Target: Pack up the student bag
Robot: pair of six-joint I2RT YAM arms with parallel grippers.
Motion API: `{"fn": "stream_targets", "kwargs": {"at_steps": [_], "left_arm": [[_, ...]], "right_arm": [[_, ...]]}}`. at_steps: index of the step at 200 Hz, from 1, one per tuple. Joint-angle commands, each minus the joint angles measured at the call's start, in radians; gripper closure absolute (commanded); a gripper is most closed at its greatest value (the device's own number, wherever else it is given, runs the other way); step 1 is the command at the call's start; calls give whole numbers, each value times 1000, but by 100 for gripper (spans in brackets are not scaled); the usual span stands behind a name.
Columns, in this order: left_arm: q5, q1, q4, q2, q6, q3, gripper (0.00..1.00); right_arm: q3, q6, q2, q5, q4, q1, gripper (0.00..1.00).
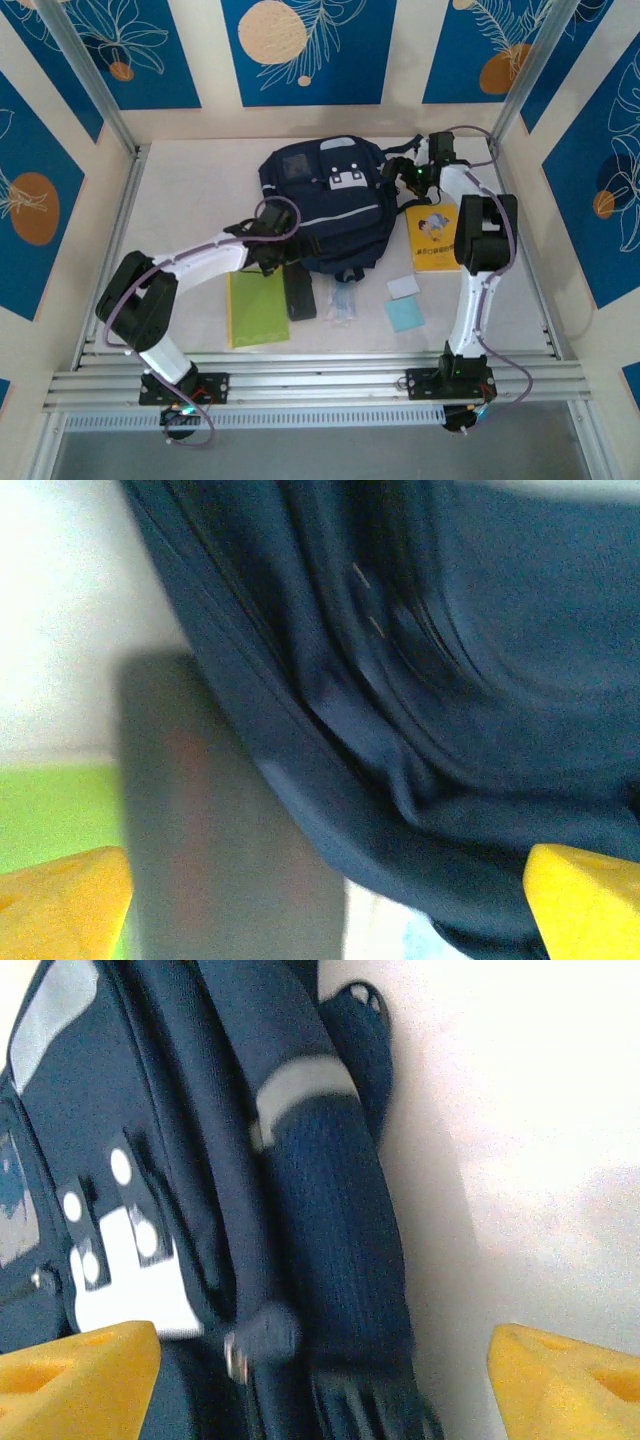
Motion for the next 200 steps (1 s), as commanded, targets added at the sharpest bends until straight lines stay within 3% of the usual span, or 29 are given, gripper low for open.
{"fn": "stream_targets", "kwargs": {"at_steps": [1,10,19,31,37,40,78,146,174,200], "left_arm": [[-32,-50,30,-48,-136,-28,0],[-45,-57,54,-41,-153,-30,0],[-52,-58,70,-27,-166,-22,0],[-60,-59,109,-3,-171,-11,0],[-64,-58,125,12,-177,-7,0],[-65,-58,137,22,-179,-3,0],[-131,-25,232,140,-160,70,9],[-147,119,216,330,17,435,3],[-106,145,173,404,55,597,3],[-87,163,164,429,68,611,3]], "right_arm": [[103,45,84,-175,22,4,16],[135,69,119,-229,37,8,23],[158,87,140,-257,40,14,40],[148,104,132,-270,63,20,71],[122,113,109,-263,82,21,96],[113,116,101,-257,87,20,100],[-68,137,-109,-198,86,8,100],[-407,233,-484,-205,58,-57,100],[-496,263,-564,-214,42,-57,100],[-624,326,-610,-218,77,-45,100]]}}
